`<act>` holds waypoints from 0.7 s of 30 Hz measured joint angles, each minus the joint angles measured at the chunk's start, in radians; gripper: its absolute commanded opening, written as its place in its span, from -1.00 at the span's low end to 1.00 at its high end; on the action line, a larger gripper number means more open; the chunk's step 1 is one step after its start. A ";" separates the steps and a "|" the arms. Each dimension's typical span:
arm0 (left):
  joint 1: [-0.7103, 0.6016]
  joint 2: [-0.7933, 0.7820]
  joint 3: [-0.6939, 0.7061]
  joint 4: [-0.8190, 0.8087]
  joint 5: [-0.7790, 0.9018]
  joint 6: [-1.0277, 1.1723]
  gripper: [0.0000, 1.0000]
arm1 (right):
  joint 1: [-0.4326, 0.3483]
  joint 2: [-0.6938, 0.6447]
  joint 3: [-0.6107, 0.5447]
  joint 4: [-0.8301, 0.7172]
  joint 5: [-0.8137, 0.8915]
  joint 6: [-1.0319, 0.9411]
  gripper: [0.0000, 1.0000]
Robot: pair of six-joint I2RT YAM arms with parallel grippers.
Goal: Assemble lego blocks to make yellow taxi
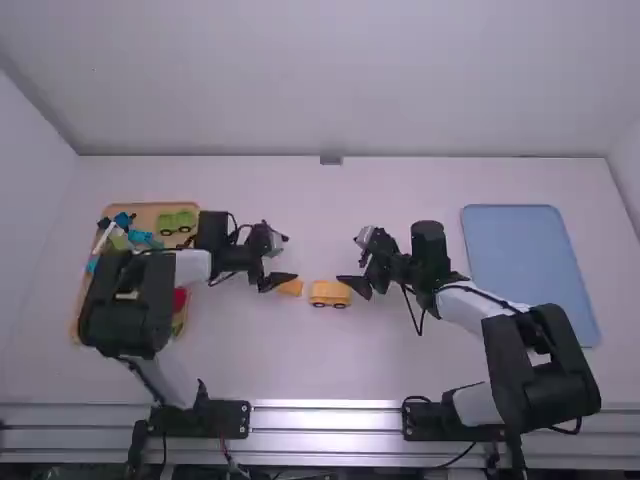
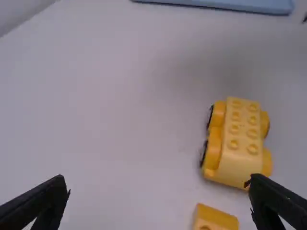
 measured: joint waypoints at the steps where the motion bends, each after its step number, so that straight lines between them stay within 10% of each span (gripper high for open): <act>1: 0.000 0.029 0.031 -0.032 0.006 0.014 0.98 | 0.000 0.000 0.001 0.000 -0.004 -0.002 0.98; 8: 0.000 0.115 0.107 -0.387 0.024 0.303 0.92 | 0.014 0.000 0.036 -0.158 -0.016 -0.024 0.98; 21: 0.000 0.114 -0.031 -0.124 -0.099 0.345 0.61 | 0.056 0.000 0.036 -0.168 -0.021 -0.074 0.98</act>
